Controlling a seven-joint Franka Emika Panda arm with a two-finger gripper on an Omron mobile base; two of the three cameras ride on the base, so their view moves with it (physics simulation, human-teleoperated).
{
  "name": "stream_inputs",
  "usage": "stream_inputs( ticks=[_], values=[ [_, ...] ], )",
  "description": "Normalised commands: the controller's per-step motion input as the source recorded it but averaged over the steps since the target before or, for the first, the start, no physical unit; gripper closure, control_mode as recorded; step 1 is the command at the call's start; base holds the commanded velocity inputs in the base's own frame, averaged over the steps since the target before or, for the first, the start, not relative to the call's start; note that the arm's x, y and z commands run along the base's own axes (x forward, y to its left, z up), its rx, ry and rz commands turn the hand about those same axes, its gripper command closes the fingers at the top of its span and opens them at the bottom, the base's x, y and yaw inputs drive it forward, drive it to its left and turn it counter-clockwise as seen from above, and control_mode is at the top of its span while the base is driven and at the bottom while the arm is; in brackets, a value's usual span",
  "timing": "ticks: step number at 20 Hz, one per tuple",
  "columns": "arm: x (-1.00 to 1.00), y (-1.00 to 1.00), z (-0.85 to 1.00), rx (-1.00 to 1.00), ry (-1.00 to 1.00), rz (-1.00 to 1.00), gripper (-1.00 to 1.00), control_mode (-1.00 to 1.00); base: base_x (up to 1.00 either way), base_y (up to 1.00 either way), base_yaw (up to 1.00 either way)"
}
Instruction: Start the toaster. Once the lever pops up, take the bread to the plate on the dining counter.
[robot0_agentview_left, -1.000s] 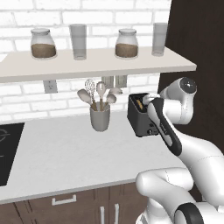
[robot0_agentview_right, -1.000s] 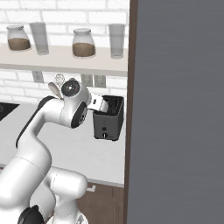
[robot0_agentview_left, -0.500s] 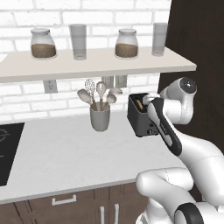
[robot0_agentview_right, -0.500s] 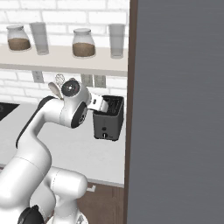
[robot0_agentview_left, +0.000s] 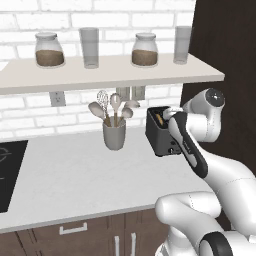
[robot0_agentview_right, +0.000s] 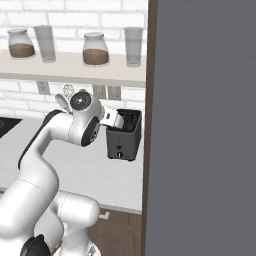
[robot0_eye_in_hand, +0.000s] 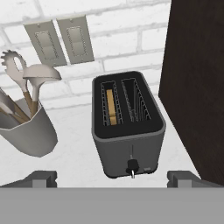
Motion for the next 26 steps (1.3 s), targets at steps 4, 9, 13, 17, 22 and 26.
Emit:
stream_inputs(
  ticks=[4, 9, 13, 17, 22, 26],
  values=[
    [0.0, 0.0, 0.0, 0.0, 0.0, 0.0, -1.0, -1.0, 0.0, 0.0, 0.0],
    [0.0, 0.0, 0.0, 0.0, 0.0, 0.0, -1.0, -1.0, 0.0, 0.0, 0.0],
    [0.0, 0.0, 0.0, 0.0, 0.0, 0.0, -1.0, -1.0, 0.0, 0.0, 0.0],
    [0.0, 0.0, 0.0, 0.0, 0.0, 0.0, -1.0, -1.0, 0.0, 0.0, 0.0],
    [0.0, 0.0, 0.0, 0.0, 0.0, 0.0, -1.0, -1.0, 0.0, 0.0, 0.0],
    [0.0, 0.0, 0.0, 0.0, 0.0, 0.0, -1.0, -1.0, 0.0, 0.0, 0.0]
  ],
)
